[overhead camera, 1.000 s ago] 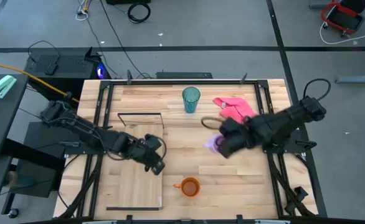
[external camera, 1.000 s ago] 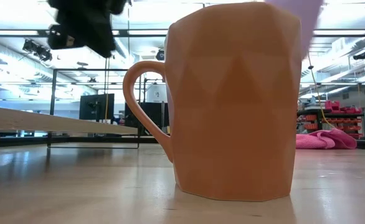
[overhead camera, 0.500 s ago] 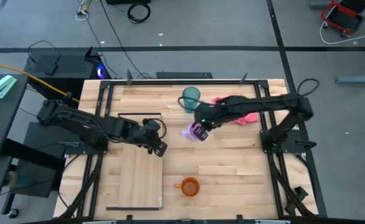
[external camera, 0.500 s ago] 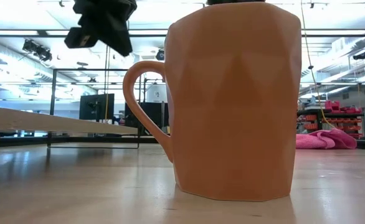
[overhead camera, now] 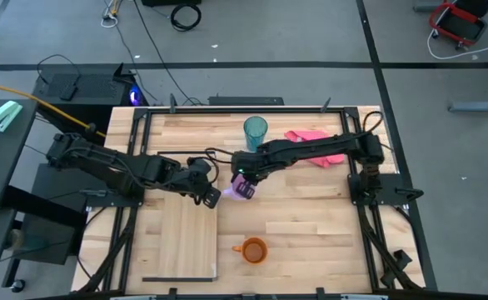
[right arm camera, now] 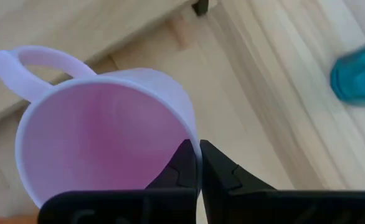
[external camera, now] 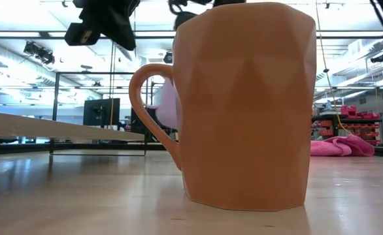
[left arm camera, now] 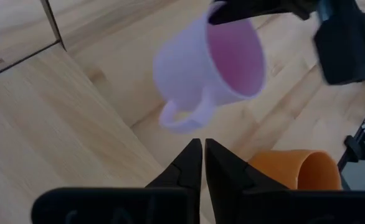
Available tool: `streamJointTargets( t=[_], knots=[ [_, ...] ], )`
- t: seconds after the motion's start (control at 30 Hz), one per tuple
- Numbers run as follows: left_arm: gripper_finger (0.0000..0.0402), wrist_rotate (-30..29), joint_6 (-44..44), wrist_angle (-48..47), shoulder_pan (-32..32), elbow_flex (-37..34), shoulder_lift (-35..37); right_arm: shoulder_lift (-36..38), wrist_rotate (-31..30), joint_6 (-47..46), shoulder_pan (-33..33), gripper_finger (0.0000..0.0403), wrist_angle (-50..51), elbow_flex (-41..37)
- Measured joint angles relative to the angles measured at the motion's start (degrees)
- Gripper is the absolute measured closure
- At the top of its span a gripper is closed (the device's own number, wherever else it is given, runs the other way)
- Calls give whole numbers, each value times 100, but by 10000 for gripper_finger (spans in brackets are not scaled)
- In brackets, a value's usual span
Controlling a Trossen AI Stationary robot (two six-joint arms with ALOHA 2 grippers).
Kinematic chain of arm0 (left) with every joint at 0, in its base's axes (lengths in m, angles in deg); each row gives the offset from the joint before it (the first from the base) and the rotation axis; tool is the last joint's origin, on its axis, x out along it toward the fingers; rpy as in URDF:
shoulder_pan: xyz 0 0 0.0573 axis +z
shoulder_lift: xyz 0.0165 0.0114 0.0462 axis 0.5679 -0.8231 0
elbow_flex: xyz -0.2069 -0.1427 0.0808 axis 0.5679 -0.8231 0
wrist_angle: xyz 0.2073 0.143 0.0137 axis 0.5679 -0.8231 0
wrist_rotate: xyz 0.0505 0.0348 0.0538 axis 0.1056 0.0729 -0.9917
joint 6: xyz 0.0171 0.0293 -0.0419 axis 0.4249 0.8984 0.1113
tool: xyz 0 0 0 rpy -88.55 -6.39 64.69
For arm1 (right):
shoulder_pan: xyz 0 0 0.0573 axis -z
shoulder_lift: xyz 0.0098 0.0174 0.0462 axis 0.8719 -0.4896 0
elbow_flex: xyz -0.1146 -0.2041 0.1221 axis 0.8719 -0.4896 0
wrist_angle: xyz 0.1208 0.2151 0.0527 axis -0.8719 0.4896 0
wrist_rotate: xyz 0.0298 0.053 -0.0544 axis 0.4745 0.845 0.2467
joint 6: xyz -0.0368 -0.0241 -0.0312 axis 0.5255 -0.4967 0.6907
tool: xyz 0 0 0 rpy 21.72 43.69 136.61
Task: Stack small to large cups/mugs on shelf
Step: Put the purple cup on the shelf
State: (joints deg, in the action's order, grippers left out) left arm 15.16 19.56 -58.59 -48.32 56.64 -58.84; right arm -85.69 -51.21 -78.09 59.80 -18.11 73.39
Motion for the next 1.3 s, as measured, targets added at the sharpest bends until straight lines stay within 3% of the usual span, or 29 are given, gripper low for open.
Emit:
streamJointTargets(
  t=[0.2,0.93,1.3],
  knots=[
    [378,-2,-41,0,-2,0,-1,-438,-13,12,142,398,306,463],
    [387,-70,-56,4,0,-4,-3,-788,-9,-162,247,397,468,414],
    [377,-71,-65,6,0,-4,-6,-762,77,-289,273,373,345,409]
  ],
)
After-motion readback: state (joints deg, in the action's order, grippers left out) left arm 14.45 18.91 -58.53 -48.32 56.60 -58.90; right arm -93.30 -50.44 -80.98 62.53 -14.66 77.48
